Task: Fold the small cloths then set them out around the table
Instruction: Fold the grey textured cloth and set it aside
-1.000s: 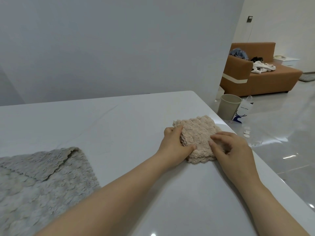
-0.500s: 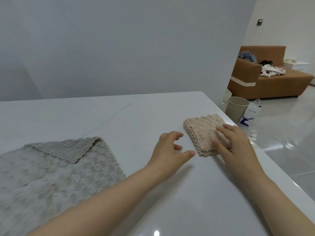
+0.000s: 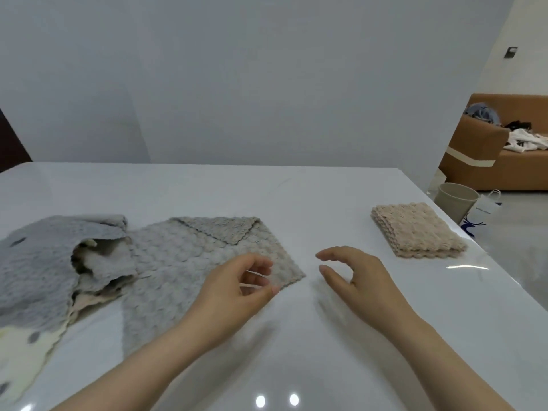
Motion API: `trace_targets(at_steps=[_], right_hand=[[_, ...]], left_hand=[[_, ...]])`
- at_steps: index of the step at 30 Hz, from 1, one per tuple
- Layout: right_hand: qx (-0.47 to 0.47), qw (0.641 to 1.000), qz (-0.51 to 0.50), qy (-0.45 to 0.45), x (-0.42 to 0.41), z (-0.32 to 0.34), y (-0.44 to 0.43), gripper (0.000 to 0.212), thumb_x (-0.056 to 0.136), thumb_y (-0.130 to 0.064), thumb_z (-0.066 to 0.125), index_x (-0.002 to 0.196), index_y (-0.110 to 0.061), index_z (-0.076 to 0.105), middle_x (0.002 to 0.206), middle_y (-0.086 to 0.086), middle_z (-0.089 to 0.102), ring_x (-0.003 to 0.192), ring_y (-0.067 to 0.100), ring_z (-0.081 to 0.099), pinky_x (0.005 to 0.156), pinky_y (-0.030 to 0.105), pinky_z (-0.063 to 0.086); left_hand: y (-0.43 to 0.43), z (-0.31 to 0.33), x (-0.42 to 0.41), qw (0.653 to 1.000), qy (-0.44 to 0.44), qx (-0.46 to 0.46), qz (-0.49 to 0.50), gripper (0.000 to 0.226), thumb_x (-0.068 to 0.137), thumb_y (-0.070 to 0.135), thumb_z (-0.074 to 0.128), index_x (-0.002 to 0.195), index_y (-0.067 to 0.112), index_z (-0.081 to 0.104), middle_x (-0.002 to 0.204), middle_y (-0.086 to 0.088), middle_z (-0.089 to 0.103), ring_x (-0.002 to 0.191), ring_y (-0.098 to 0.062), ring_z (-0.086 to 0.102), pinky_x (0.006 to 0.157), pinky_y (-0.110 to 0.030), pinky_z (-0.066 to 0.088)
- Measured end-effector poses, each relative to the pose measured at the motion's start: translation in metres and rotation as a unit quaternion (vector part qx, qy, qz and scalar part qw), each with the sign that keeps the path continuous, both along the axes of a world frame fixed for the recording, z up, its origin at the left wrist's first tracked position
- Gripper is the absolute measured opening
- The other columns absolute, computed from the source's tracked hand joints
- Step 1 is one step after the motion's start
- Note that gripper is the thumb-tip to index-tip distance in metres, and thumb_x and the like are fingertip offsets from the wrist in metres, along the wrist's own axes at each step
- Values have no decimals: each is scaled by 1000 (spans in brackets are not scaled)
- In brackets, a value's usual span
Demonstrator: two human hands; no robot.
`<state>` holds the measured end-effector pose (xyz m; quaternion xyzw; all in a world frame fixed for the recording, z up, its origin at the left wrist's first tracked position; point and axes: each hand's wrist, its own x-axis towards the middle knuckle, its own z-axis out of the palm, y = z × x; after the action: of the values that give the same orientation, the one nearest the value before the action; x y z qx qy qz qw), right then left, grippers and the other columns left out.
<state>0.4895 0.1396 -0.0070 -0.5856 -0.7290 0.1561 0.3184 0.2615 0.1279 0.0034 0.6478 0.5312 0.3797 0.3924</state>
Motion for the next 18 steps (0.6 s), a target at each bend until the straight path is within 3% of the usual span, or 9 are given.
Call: trace_targets(at_steps=[6, 9, 12, 14, 18], right_hand=[[-10, 999, 52, -7, -59, 9, -31, 22, 93, -34, 57, 114, -34, 64, 112, -27, 59, 84, -21, 50, 69, 2, 37], [-22, 998, 64, -14, -87, 8, -43, 23, 92, -33, 57, 114, -34, 64, 111, -29, 57, 91, -18, 51, 71, 2, 35], [-31, 996, 78, -24, -112, 5, -52, 24, 92, -34, 55, 115, -35, 63, 115, -27, 58, 108, -11, 51, 84, 7, 37], [-39, 995, 84, -36, -127, 4, -56, 25, 92, -35, 55, 116, -35, 62, 118, -25, 58, 113, -8, 50, 92, 12, 39], [-43, 994, 92, -45, -151, 2, -61, 25, 92, -33, 56, 115, -36, 62, 116, -25, 58, 112, -6, 50, 93, 13, 38]], left_hand=[[-45, -7, -60, 999, -8, -8, 34, 26, 77, 12, 75, 94, 30, 66, 95, 7, 70, 87, -6, 66, 78, -25, 56], [-60, -9, -91, 999, -10, -10, 48, 25, 77, 14, 75, 94, 32, 67, 96, 12, 69, 88, -5, 67, 77, -25, 55], [-70, -10, -119, 998, -14, -4, 67, 26, 77, 13, 75, 93, 31, 67, 95, 16, 69, 87, -5, 66, 75, -23, 54], [-74, -12, -134, 996, -23, -2, 82, 26, 75, 12, 76, 93, 30, 67, 94, 10, 70, 85, -5, 66, 74, -23, 54], [-79, -18, -156, 996, -17, 0, 86, 28, 75, 11, 77, 93, 29, 67, 94, 4, 69, 89, -4, 65, 75, -21, 55]])
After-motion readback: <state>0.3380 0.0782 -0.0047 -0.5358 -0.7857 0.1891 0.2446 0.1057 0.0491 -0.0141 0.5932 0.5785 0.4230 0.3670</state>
